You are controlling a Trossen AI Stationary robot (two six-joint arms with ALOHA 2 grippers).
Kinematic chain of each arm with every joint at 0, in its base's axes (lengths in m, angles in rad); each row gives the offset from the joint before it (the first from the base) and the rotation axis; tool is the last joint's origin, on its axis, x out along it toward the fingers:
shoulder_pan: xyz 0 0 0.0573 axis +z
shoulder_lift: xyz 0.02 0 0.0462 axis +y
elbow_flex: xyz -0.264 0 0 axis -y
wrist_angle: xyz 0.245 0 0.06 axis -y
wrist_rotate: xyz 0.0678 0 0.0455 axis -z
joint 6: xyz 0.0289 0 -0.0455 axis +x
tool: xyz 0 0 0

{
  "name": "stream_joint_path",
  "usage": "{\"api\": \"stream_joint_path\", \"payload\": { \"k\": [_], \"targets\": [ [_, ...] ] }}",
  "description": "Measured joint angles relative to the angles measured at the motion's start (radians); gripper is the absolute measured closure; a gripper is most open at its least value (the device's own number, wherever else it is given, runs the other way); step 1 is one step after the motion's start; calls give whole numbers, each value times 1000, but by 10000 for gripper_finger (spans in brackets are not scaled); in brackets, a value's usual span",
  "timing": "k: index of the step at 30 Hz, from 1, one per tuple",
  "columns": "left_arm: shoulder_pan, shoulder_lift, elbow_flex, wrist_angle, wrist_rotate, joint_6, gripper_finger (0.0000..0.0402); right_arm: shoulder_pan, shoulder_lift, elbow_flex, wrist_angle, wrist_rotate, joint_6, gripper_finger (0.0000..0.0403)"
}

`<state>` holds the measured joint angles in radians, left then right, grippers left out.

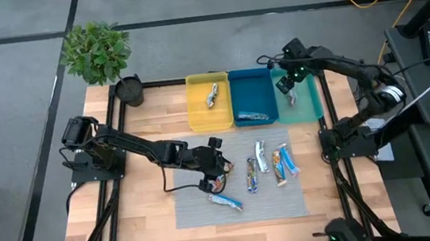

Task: Pick and place Granola Bars by type
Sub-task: Put the left red granola bar into the light blue bin

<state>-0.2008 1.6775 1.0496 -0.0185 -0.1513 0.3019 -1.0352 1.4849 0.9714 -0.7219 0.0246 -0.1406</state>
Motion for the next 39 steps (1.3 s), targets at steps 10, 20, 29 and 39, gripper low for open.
{"api": "stream_joint_path", "payload": {
  "k": [10,20,29,39],
  "targets": [
    [0,0,0,-1,-14,-19,258,146,-405,0,-83,-125,6,185],
    [48,0,0,-18,-48,-104,258,448,-730,0,-111,-252,42,185],
    [54,0,0,-17,-75,-106,258,687,-823,-42,30,-320,75,185],
    [54,0,0,-74,-76,-149,258,929,-796,-359,560,-359,57,185]
  ]
}}
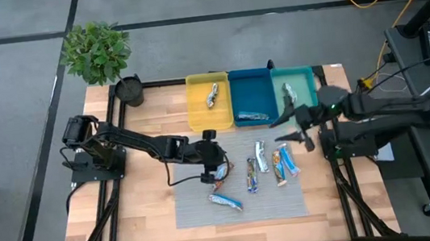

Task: Pick and place Granola Bars by type
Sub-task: Put the left red granola bar into the light blue bin

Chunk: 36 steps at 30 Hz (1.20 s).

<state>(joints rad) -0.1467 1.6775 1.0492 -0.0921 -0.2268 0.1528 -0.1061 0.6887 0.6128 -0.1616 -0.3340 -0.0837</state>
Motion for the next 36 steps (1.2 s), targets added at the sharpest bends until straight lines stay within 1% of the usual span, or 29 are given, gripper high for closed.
{"api": "stream_joint_path", "payload": {
  "k": [3,6,10,15,22,26,28,30,35,36],
  "targets": [
    [0,0,0,-58,1,-28,258,48,26,-97,175,25,-1,185],
    [0,0,0,-113,18,-63,258,83,57,-157,260,78,-19,185],
    [0,0,0,-133,67,-91,252,114,95,-163,268,126,-51,185],
    [0,0,0,-123,189,-143,222,143,135,-163,285,143,-74,185],
    [29,0,0,-111,192,-217,153,170,182,-163,304,145,-82,185],
    [60,33,1,-87,195,-244,124,185,207,-163,315,145,-82,185],
    [73,62,1,-65,213,-246,116,194,214,-163,319,162,-82,185],
    [83,95,1,-56,256,-246,111,200,221,-163,319,182,-83,185],
    [90,159,0,-7,290,-246,109,202,221,-164,314,184,-86,185],
    [90,171,0,8,315,-247,109,202,221,-164,313,184,-87,185]
  ]
}}
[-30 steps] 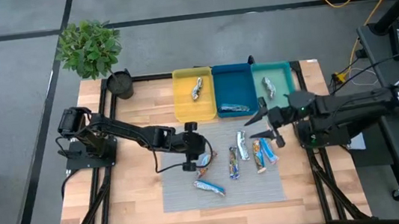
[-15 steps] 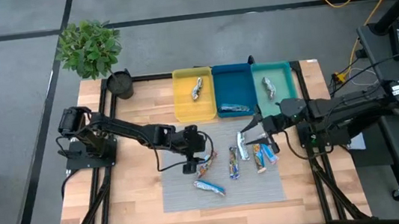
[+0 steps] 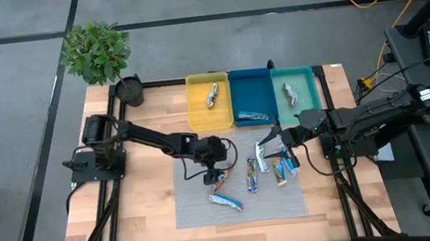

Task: Pick and place Granola Bars by type
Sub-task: Put the left red granola bar into the light blue bin

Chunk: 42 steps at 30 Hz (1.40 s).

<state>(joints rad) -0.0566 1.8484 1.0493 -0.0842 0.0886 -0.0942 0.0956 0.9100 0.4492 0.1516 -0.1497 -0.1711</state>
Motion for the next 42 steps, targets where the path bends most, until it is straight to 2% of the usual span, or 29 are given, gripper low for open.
{"api": "stream_joint_path", "payload": {
  "k": [4,16,21,26,34,38,42],
  "targets": [
    [-4,21,2,90,76,0,109,0,0,0,1,2,-20,185],
    [-7,96,8,109,52,0,109,0,0,0,2,2,-16,185],
    [-7,102,8,112,11,-13,118,0,0,0,1,2,-14,185],
    [-7,102,8,111,-6,-15,169,0,0,0,1,2,-5,185],
    [-7,97,15,106,-6,-16,295,0,0,0,0,2,13,185],
    [-7,97,54,56,-6,4,353,0,0,0,0,2,19,185],
    [-7,97,125,-58,-7,49,386,0,0,0,0,2,39,185]
  ]
}}
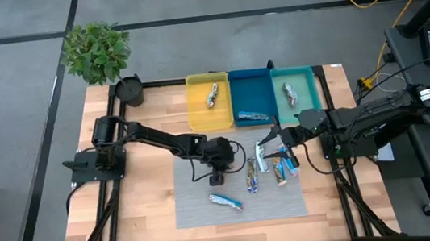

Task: Pick and place Granola Bars by type
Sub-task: Put the left red granola bar into the light blue bin

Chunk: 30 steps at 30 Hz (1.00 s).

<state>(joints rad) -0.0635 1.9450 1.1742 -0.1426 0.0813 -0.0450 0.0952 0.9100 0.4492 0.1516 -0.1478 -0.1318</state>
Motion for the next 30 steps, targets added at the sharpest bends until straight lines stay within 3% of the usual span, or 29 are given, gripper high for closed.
{"api": "stream_joint_path", "payload": {
  "k": [13,19,30],
  "targets": [
    [-33,-18,257,-345,-164,184,389,-1,94,0,3,102,47,185],
    [-35,-95,284,-353,-261,231,389,-3,144,-1,83,105,46,185],
    [-55,-180,284,-340,-404,271,390,-61,244,0,400,130,19,185]
  ]
}}
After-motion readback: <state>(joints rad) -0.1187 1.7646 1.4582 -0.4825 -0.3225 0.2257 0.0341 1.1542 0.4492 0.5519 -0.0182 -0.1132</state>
